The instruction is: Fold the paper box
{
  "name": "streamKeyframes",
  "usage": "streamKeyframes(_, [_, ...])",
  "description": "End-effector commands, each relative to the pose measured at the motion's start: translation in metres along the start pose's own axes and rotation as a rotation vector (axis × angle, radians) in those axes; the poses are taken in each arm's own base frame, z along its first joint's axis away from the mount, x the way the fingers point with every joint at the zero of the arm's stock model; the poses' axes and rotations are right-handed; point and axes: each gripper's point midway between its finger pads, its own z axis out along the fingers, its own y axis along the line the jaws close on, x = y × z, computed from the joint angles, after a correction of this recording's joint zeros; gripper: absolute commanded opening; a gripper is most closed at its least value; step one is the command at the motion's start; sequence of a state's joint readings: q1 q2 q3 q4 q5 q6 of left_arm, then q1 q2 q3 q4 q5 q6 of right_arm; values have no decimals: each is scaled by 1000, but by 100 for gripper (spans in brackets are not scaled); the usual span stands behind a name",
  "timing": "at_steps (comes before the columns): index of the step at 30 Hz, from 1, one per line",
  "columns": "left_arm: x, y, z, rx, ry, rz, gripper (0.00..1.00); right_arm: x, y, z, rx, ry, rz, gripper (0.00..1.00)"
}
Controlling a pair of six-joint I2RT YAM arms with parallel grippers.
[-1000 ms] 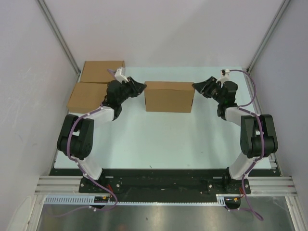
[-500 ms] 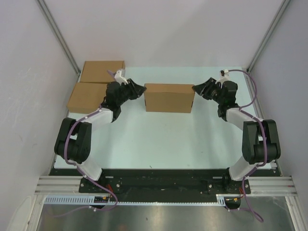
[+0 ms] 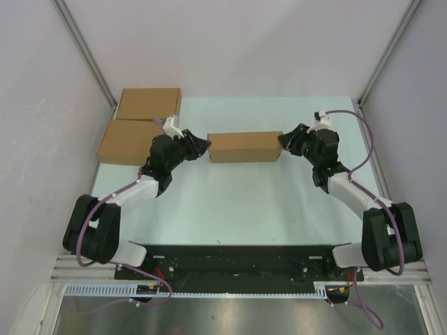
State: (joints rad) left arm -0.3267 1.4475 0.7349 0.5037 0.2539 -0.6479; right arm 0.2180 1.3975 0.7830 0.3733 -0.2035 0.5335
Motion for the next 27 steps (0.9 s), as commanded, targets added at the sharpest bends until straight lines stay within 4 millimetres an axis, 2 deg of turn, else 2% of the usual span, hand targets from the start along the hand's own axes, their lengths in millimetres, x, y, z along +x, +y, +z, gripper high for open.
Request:
streamKeyframes(1, [121, 53, -53, -283, 361, -36, 37, 134, -27, -48, 150, 405, -44, 41])
streamKeyframes(2, [123, 51, -57, -289, 358, -40, 38, 140, -26, -53, 158, 419, -44, 41])
streamKeyframes(3, [134, 52, -64, -307, 372, -61, 38, 143, -24, -56, 163, 420, -47, 41])
streamKeyframes(5, [135, 53, -73, -353, 343, -82, 38, 160, -18, -67, 175, 461, -66, 41])
streamKeyframes(6, [146, 59, -81, -381, 346, -132, 38, 163, -21, -70, 198, 463, -75, 41])
streamKeyframes(7, [143, 54, -83, -366, 313, -148, 39, 171, -18, -76, 208, 474, -76, 41])
streamKeyframes(8, [152, 56, -90, -376, 320, -172, 39, 174, -20, -79, 219, 470, -75, 42])
streamKeyframes(10, [152, 54, -93, -371, 304, -161, 40, 179, -20, -83, 227, 475, -63, 42])
streamKeyframes(11, [152, 60, -96, -398, 289, -148, 40, 182, -23, -86, 234, 476, -59, 43])
streamKeyframes(13, [149, 60, -95, -390, 270, -143, 41, 183, -19, -87, 215, 465, -63, 43])
streamKeyframes(14, [149, 61, -95, -392, 263, -135, 41, 179, -23, -87, 237, 440, -71, 45])
streamKeyframes(19, [139, 55, -87, -395, 262, -118, 43, 168, -13, -84, 197, 409, -73, 47])
streamKeyframes(20, [125, 49, -83, -390, 236, -99, 43, 160, -11, -84, 196, 387, -74, 48])
streamKeyframes(22, [99, 32, -89, -360, 183, -79, 45, 127, 10, -91, 151, 303, -90, 51])
streamKeyframes(23, [81, 25, -93, -359, 153, -28, 47, 111, 16, -94, 154, 261, -110, 53])
streamKeyframes(24, [55, 9, -100, -320, 82, 1, 50, 82, 38, -103, 112, 196, -147, 54])
streamKeyframes(25, [39, 0, -104, -305, 44, 27, 52, 69, 46, -107, 104, 159, -173, 57])
streamKeyframes(26, [16, -14, -108, -277, -9, 74, 54, 53, 48, -112, 128, 95, -198, 59])
streamKeyframes(27, [-5, -23, -115, -268, -71, 102, 58, 42, 60, -115, 105, 50, -216, 62])
